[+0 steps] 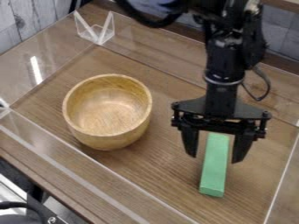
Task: Put green object into wooden bowl
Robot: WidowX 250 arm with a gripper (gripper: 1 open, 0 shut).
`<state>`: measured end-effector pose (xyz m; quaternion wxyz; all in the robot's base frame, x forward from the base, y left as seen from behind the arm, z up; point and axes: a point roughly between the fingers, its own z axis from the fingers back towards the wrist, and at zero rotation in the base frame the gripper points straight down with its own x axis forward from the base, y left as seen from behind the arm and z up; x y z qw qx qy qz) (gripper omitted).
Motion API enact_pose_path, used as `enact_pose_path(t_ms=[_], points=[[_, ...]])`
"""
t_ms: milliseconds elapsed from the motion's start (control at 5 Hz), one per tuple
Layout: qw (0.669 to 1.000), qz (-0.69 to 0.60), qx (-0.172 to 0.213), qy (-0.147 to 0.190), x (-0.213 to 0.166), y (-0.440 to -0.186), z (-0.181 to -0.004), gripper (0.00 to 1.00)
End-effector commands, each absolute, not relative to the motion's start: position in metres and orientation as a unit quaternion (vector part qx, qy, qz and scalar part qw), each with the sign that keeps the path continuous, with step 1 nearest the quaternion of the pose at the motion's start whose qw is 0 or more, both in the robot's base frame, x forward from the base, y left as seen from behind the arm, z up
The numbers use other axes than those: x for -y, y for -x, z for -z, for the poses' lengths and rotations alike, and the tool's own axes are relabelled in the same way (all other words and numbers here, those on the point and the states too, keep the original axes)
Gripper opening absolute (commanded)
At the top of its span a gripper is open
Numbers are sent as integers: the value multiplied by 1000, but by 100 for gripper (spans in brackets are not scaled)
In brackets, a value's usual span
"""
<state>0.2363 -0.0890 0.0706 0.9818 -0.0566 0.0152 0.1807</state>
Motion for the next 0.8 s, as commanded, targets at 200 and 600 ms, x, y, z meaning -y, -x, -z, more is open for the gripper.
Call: enact_pose_path(t_ms=[200, 600], points=[[978, -193, 38, 75, 95, -238, -79, 100], [980, -173, 65, 75, 100, -245, -71, 100]])
